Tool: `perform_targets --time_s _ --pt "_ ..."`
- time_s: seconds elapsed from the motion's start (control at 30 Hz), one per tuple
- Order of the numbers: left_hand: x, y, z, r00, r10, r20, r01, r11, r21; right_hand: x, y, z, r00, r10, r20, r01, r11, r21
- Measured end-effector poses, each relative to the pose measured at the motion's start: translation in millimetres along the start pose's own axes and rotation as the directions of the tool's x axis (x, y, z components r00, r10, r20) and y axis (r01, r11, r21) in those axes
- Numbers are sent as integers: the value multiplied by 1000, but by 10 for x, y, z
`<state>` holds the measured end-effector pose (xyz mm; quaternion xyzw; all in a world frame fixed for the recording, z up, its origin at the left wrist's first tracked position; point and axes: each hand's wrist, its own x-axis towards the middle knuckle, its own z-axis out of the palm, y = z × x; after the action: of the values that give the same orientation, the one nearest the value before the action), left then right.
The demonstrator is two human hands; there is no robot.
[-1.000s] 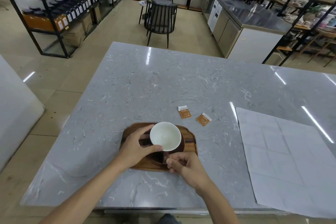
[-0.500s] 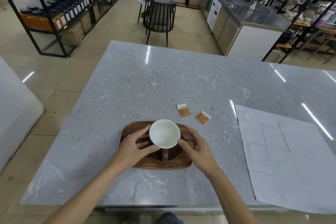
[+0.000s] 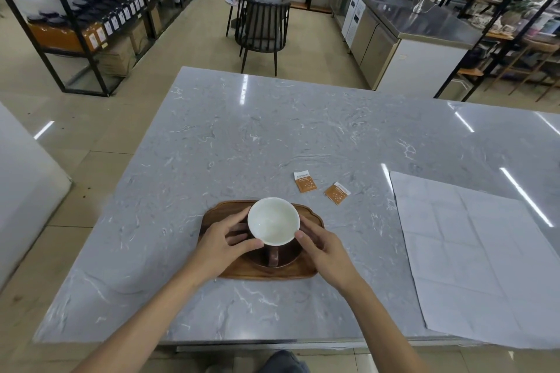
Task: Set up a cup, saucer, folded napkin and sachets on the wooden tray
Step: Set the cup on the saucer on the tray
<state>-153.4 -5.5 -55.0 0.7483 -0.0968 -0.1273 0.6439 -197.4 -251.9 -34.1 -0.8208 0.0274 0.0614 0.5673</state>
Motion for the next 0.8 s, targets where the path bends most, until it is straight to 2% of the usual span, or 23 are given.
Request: perform_targets --time_s 0.6,0.7,0.8 --pt "-8 22 -17 1000 -13 10 13 1000 0 27 50 16 1000 19 2 -19 999 -26" --pt "-38 77 -28 998 -57 -7 57 998 -6 3 -20 -55 1000 7 -17 -7 1000 -14" --pt "-43 270 -3 993 1 -120 18 987 158 -52 -57 -242 993 -17 -116 12 999 -40"
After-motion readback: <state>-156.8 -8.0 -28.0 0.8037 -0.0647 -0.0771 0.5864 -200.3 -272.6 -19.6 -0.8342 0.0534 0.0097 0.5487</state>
